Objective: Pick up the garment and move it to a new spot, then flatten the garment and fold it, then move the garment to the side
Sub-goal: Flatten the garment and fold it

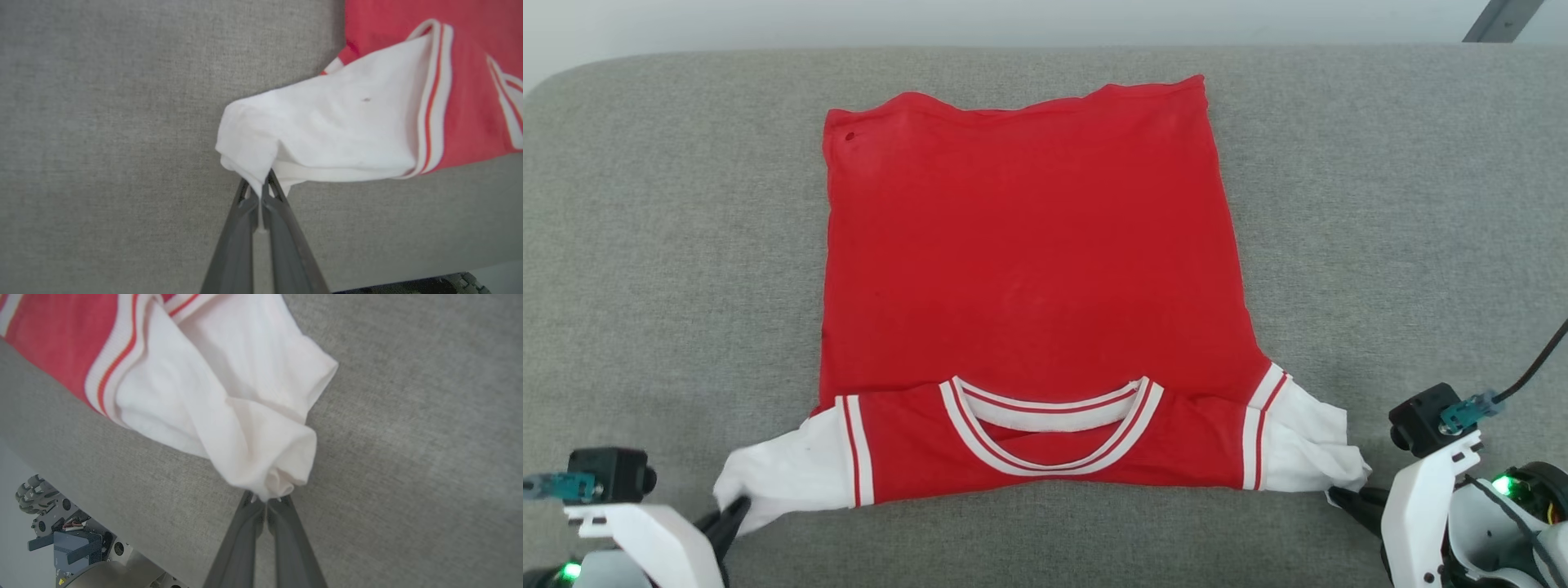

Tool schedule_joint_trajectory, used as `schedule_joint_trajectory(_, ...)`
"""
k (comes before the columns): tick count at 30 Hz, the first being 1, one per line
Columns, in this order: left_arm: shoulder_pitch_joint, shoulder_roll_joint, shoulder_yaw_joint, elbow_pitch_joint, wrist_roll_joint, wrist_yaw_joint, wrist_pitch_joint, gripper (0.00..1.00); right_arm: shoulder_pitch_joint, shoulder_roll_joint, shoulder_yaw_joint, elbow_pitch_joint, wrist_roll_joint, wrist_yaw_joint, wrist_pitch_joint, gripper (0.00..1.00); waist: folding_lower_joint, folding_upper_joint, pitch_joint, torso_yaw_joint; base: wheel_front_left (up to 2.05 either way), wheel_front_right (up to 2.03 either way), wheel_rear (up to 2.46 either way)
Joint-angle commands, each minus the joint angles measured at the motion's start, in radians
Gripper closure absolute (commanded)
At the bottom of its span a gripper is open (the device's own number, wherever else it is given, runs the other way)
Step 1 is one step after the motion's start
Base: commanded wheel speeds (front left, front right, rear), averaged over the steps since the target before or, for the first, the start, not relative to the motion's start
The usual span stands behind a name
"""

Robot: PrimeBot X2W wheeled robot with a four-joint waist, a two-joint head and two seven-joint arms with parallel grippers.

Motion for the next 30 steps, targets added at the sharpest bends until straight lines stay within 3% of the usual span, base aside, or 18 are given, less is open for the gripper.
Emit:
schedule_joint_trajectory(1, -0.017, -0.005, 0.007, 0.003, 0.005, -0.006, -0.011, 1.0, 0.019, 0.018, 0.004, 0.003, -0.008, 0.0, 0.011, 0.44, 0.0, -0.0001, -0.001, 0.001, 0.0, 0.0, 0.0)
schedule_joint_trajectory(2, -0.022, -0.011, 0.011, 0.007, 0.009, -0.011, -0.02, 1.0, 0.02, 0.024, -0.01, -0.006, -0.015, 0.0, 0.019, 0.03, 0.0, -0.0001, -0.001, 0.003, 0.0, 0.0, 0.0)
schedule_joint_trajectory(3, -0.027, -0.016, 0.011, 0.009, 0.013, -0.017, -0.027, 1.0, 0.019, 0.029, -0.026, -0.022, -0.022, 0.0, 0.026, 0.0, 0.0, -0.0001, 0.0, 0.005, 0.0, 0.0, 0.0)
schedule_joint_trajectory(12, -0.078, -0.052, 0.001, 0.022, 0.06, -0.059, -0.044, 1.0, -0.026, 0.087, -0.175, -0.217, -0.102, 0.0, 0.128, 0.0, 0.0, -0.0001, 0.03, 0.028, 0.0, 0.0, 0.0)
schedule_joint_trajectory(18, -0.122, -0.085, -0.011, 0.028, 0.082, -0.081, -0.037, 1.0, -0.162, 0.152, -0.225, -0.274, -0.163, 0.0, 0.151, 0.0, 0.0, -0.0001, 0.064, 0.053, 0.0, 0.0, 0.0)
schedule_joint_trajectory(24, -0.18, -0.126, -0.027, 0.045, 0.114, -0.102, -0.023, 1.0, -0.362, 0.202, -0.243, -0.182, -0.228, 0.0, 0.094, 0.0, 0.0, -0.0001, 0.1, 0.098, 0.0, 0.0, 0.0)
schedule_joint_trajectory(30, -0.227, -0.165, -0.044, 0.078, 0.134, -0.131, -0.011, 1.0, -0.558, 0.221, -0.232, 0.028, -0.273, 0.0, 0.013, 0.0, 0.0, -0.0001, 0.14, 0.147, 0.0, 0.0, 0.0)
